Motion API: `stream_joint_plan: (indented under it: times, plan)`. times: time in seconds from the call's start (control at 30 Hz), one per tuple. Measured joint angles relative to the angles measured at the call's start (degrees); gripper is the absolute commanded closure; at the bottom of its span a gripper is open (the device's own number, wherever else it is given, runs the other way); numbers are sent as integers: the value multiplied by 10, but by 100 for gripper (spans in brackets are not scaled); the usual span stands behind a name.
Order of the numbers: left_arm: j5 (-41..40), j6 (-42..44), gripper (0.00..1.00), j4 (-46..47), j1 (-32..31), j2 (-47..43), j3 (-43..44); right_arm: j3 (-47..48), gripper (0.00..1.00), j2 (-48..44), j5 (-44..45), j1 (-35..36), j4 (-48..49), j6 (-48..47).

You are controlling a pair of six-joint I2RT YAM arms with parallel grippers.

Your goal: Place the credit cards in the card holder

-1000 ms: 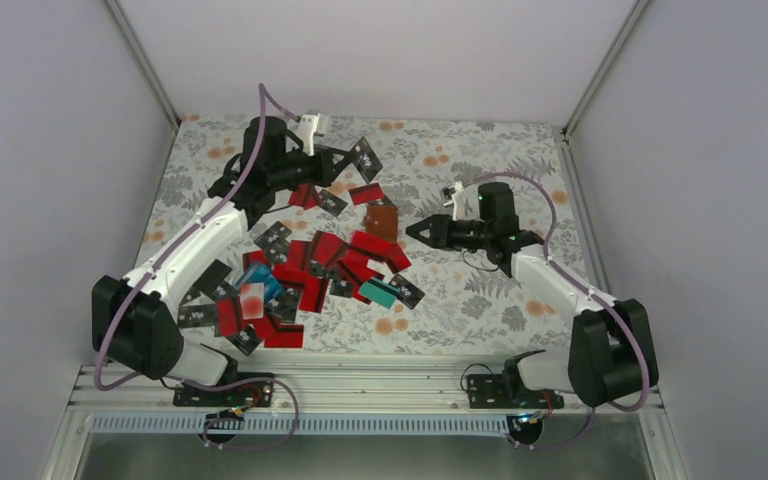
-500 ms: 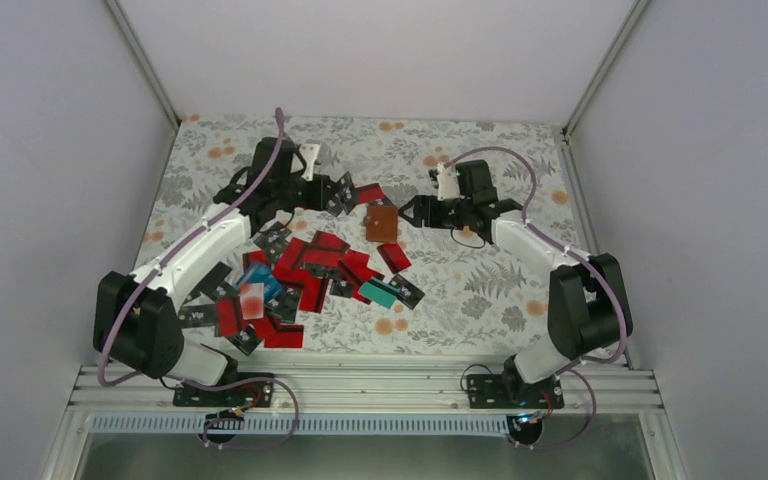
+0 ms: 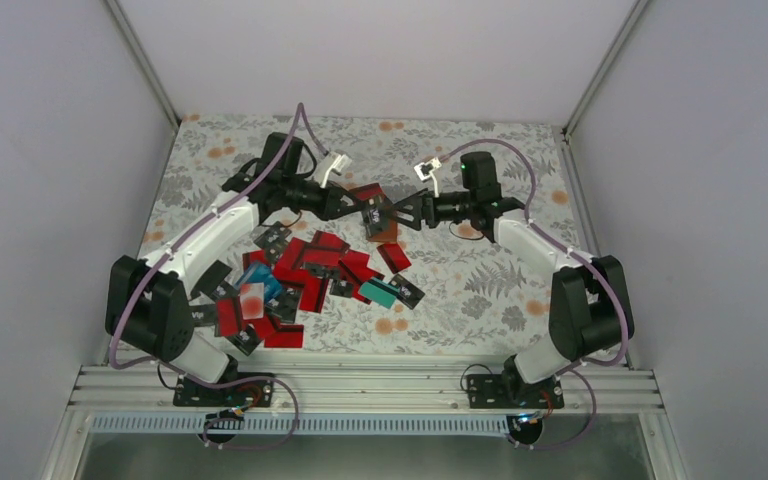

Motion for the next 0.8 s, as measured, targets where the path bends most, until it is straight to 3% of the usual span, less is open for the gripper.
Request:
stream_joint_plan:
  times: [0.07,0.4,0.5,0.6,0.63,0.7,0.8]
  plan:
    - [30,7,98,0,0,0,4,0,27,0,-35,1,1,-4]
    - [95,29,98,-13,-9,12,31,0,74,1,-107,21,16,-10]
    - [98,33,98,-17,-11,20,34,1,94,1,-117,22,21,-10]
    - [100,35,97,-19,-14,26,34,1,96,1,-119,22,20,-7]
    - [99,36,93,-19,-14,29,35,1,96,1,-117,22,19,-5]
    - [96,34,64,-19,-14,33,37,1,96,1,-107,22,17,-3]
    - [54,25,33,-20,-15,42,44,1,96,-3,-59,24,4,4]
